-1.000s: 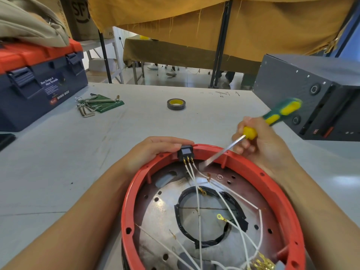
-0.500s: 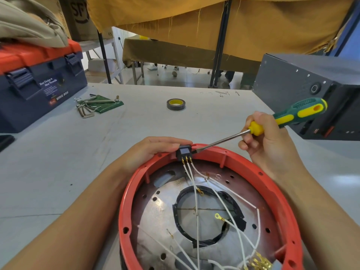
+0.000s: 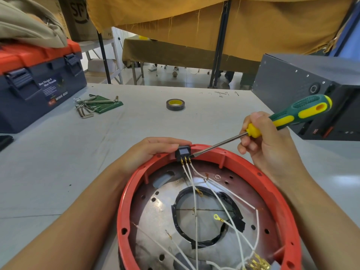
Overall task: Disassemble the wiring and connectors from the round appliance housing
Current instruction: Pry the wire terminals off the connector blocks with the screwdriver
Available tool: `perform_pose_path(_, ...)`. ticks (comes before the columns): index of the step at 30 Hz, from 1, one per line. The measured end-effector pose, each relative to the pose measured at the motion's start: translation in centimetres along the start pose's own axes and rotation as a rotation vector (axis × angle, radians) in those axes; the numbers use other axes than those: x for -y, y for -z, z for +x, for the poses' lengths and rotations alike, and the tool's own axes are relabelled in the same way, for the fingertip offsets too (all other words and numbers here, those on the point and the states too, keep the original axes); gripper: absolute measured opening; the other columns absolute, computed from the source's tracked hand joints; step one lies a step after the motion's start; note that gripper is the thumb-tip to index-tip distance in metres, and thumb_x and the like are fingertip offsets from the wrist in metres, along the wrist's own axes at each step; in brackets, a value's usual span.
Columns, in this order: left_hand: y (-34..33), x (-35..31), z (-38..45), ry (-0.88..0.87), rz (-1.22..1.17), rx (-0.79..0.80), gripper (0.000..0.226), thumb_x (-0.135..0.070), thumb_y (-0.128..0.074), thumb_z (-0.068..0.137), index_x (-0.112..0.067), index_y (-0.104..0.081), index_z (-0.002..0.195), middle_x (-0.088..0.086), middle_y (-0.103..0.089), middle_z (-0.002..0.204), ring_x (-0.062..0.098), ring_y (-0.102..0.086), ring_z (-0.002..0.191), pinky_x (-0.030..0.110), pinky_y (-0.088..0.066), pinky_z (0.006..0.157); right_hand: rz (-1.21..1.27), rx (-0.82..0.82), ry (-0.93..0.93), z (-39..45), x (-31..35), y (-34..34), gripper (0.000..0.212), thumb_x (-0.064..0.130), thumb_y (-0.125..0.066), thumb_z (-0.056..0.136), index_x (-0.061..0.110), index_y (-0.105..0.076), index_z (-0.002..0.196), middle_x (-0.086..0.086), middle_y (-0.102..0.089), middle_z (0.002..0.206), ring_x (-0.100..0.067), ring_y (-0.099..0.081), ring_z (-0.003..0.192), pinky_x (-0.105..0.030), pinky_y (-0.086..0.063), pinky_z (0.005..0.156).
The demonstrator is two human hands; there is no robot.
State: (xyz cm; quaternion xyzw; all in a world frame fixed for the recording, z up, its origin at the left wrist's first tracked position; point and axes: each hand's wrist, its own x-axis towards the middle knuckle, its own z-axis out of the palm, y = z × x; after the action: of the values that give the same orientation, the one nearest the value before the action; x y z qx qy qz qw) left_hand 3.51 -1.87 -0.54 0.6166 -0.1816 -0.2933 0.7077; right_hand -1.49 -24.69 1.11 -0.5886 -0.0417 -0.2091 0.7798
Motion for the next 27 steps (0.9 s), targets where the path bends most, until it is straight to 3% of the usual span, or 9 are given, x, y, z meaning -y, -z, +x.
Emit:
perform_pose_path(5, 0.0, 0.0, 0.1, -0.005, 0.013, -0.006, 0.040, -0.014, -0.054, 0.079, -0.003, -0.065, 0.115, 0.016, -0.068, 0.112, 0.026, -0.066, 0.103, 0.024, -0.054, 0.080, -0.073, 0.086, 0.022, -0.1, 0.2, 0.6, 0.029, 0.022, -0.053, 0.085, 0.017, -0.063, 0.058, -0.004, -0.049, 0.048, -0.013, -0.042, 0.042, -0.023, -0.047, 0.046)
perform_pose_path(11, -0.1, -0.1, 0.2, -0.015, 0.003, -0.022, 0.038, -0.012, -0.053, 0.077, -0.002, -0.066, 0.112, 0.018, -0.070, 0.108, 0.024, -0.069, 0.097, 0.022, -0.054, 0.073, 0.036, 0.023, -0.131, 0.3, -0.3, 0.4, 0.040, 0.016, -0.044, 0.098, 0.009, -0.054, 0.060, -0.004, -0.042, 0.046, -0.007, -0.033, 0.036, -0.019, -0.041, 0.040)
perform_pose_path(18, 0.0, 0.1, 0.1, -0.020, 0.011, -0.026, 0.039, -0.013, -0.054, 0.078, -0.003, -0.066, 0.113, 0.018, -0.069, 0.109, 0.027, -0.067, 0.100, 0.024, -0.055, 0.077, 0.067, -0.009, -0.207, 1.1, -0.6, 0.1, 0.037, 0.015, -0.042, 0.097, 0.008, -0.048, 0.061, 0.001, -0.037, 0.044, -0.006, -0.027, 0.036, -0.015, -0.031, 0.036)
perform_pose_path(27, 0.0, 0.0, 0.1, -0.010, 0.013, -0.023, 0.040, -0.015, -0.055, 0.077, -0.004, -0.066, 0.114, 0.018, -0.069, 0.109, 0.028, -0.067, 0.100, 0.025, -0.055, 0.077, 0.122, -0.030, -0.287, 1.8, -1.4, 0.2, 0.046, 0.018, -0.043, 0.095, 0.012, -0.053, 0.051, 0.001, -0.034, 0.044, -0.006, -0.026, 0.034, -0.016, -0.030, 0.034)
